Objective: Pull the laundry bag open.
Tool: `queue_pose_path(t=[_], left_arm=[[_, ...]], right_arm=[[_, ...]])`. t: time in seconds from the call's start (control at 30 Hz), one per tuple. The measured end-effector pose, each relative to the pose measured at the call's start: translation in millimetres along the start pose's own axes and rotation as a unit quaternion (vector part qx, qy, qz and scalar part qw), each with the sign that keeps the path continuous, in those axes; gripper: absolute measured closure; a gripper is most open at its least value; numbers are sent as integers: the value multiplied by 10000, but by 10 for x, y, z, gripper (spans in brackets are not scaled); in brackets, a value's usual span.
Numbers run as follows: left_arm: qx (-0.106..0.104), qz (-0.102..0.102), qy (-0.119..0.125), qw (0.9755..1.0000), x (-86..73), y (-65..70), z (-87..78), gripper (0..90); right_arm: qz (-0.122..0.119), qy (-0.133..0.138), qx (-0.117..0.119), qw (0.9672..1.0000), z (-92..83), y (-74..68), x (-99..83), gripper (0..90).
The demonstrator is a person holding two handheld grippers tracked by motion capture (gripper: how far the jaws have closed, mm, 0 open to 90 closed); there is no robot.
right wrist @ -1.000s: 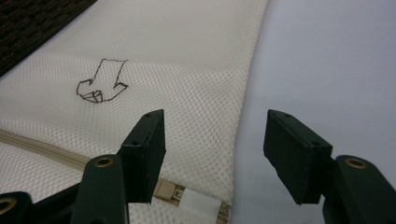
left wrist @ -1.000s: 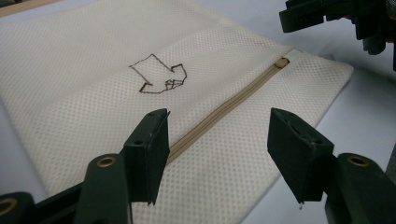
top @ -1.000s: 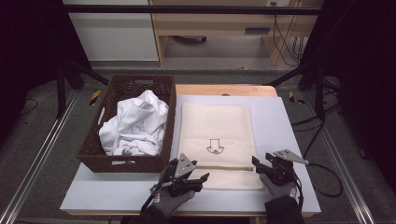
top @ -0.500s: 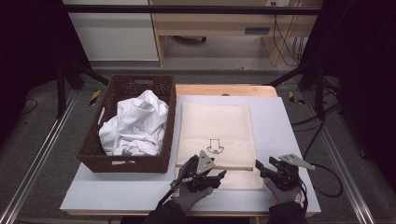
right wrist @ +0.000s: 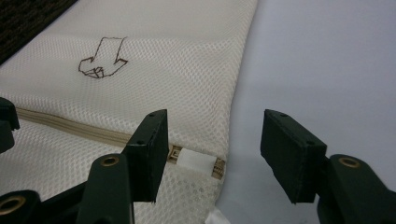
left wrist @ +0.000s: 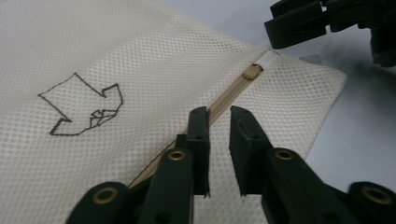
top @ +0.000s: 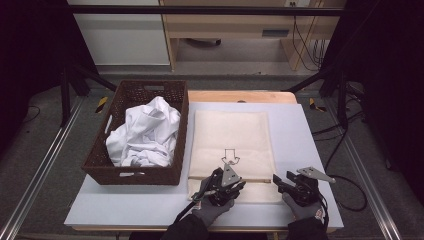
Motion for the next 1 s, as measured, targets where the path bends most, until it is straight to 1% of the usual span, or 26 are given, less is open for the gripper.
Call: queue_pose_path(t=[0.03, 0.07, 0.1, 0.17, 0.2, 0.23, 0.3, 0.4, 0.47, 0.5, 0.53, 0.57, 0.6, 0.63, 0.7, 0.73, 0.77, 0.8, 0.83, 0.87, 0.9, 0.93, 0.97, 1.0], left_arm=[[0, 0, 0, 10000, 0, 0, 0, 810], [-75, -44, -19, 10000, 8, 34, 27, 837], [-75, -44, -19, 10000, 8, 34, 27, 863], [-217, 13, -50, 9998, 19, 112, 86, 891], [-270, 30, -85, 9996, 20, 147, 121, 891], [-270, 30, -85, 9996, 20, 147, 121, 892], [-348, 89, -184, 9992, 18, 222, 216, 893], [-396, 119, -286, 9987, 5, 286, 301, 893], [-400, 155, -382, 9983, -7, 323, 363, 892], [-400, 155, -382, 9983, -7, 323, 363, 892], [-374, 191, -435, 9982, -18, 344, 402, 892], [-368, 198, -463, 9981, -27, 345, 414, 892], [-368, 198, -463, 9981, -27, 345, 414, 892], [-353, 192, -484, 9980, -37, 343, 422, 892], [-330, 160, -522, 9980, -65, 329, 432, 892], [-307, 81, -525, 9981, -97, 314, 440, 892], [-322, 57, -506, 9982, -107, 307, 440, 892], [-336, 12, -465, 9984, -115, 303, 437, 892], [-336, 12, -465, 9984, -115, 303, 437, 892], [-345, -19, -404, 9986, -128, 295, 438, 892], [-358, 1, -404, 9985, -132, 289, 435, 891], [-358, 1, -404, 9985, -132, 289, 435, 891], [-358, -26, -401, 9986, -134, 291, 437, 891], [-354, 3, -418, 9985, -135, 290, 435, 891]], right_arm=[[-17, -17, -2, 10000, 1, 3, -6, 429], [6, -48, 16, 10000, -3, -1, -13, 439], [14, -63, 9, 10000, -3, -2, -19, 448], [5, -115, 0, 9999, -8, 2, -35, 462], [39, -145, -2, 9999, -12, 1, -43, 469], [57, -175, 0, 9998, -15, 3, -52, 476], [32, -215, -2, 9998, -15, 16, -66, 483], [91, -348, 31, 9993, -8, 18, -96, 501], [54, -420, 3, 9991, 6, 22, -120, 509], [54, -420, 3, 9991, 6, 22, -120, 509], [56, -505, -28, 9987, 19, 27, -141, 524], [97, -549, -15, 9984, 23, 30, -149, 528], [94, -528, 1, 9986, 24, 35, -152, 539], [163, -557, 20, 9983, 21, 30, -150, 562], [196, -604, 56, 9980, 21, 17, -152, 608], [192, -615, 84, 9979, 24, 13, -152, 642], [217, -645, 128, 9976, 27, 11, -153, 670], [284, -673, 129, 9972, 27, 6, -154, 683], [284, -673, 129, 9972, 27, 6, -154, 683], [364, -692, 120, 9969, 28, 30, -151, 742], [461, -715, 131, 9963, 25, 30, -150, 758], [461, -715, 131, 9963, 25, 30, -150, 758], [590, -743, 163, 9954, 24, 48, -148, 801], [608, -757, 168, 9951, 25, 50, -145, 812]])
Point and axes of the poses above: each handheld gripper's, and its own axes: z roughly forward along the jaws, x roughly out of its top, y roughly to its right, the point moved 4 cm from there along z, roughly forward along the jaws, and after that the axes turned 11 degrees about y, right-handed, at the moved point
